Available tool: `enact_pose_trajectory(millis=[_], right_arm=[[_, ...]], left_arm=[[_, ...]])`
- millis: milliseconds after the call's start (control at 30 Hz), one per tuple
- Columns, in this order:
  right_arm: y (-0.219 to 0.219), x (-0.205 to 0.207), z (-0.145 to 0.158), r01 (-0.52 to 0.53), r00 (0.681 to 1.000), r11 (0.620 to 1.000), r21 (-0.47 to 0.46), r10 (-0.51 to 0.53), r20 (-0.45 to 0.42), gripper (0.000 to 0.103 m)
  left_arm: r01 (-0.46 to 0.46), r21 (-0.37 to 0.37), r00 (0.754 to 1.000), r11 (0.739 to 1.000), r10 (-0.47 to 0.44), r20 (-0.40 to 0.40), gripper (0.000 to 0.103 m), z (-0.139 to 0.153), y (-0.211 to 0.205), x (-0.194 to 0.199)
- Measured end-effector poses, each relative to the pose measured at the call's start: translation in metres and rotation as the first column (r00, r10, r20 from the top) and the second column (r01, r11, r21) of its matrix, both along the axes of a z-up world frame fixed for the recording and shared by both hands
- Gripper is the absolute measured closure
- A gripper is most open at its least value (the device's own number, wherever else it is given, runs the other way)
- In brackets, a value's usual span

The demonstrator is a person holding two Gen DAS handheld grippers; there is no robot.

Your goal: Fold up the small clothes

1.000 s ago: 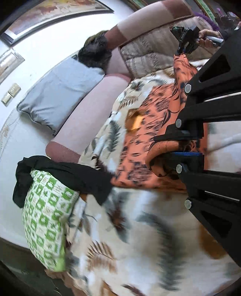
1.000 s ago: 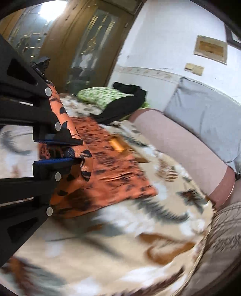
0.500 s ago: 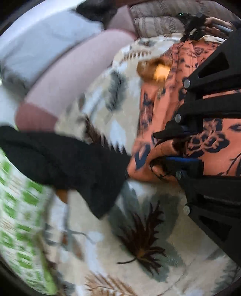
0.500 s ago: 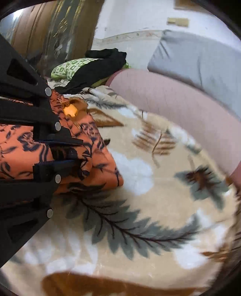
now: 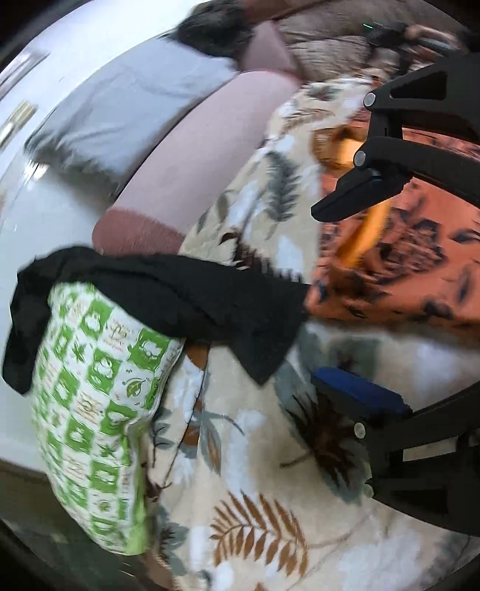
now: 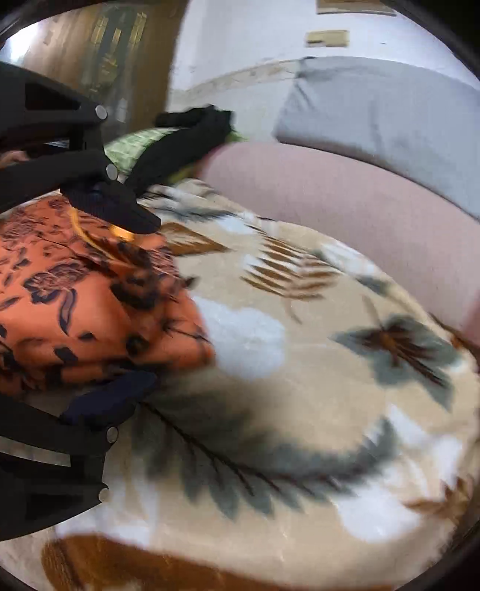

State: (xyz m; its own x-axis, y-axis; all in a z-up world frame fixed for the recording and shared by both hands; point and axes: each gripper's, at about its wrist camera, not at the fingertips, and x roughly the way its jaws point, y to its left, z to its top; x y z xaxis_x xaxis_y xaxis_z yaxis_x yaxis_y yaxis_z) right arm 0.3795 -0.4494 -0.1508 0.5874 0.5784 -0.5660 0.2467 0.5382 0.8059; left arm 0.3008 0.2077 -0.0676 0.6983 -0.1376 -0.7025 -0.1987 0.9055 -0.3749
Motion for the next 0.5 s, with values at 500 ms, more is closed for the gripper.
enact_pose_trajectory(millis=[500], right_arm=[[0.053,-0.122,-0.021,-0.285,0.958,0.923,-0.258,0.283,-0.046,0.022]], left_arm=[[0.17,-0.023,0.969,0.985,-0.172,-0.179,0.022,-0.077,-0.047,-0.07]])
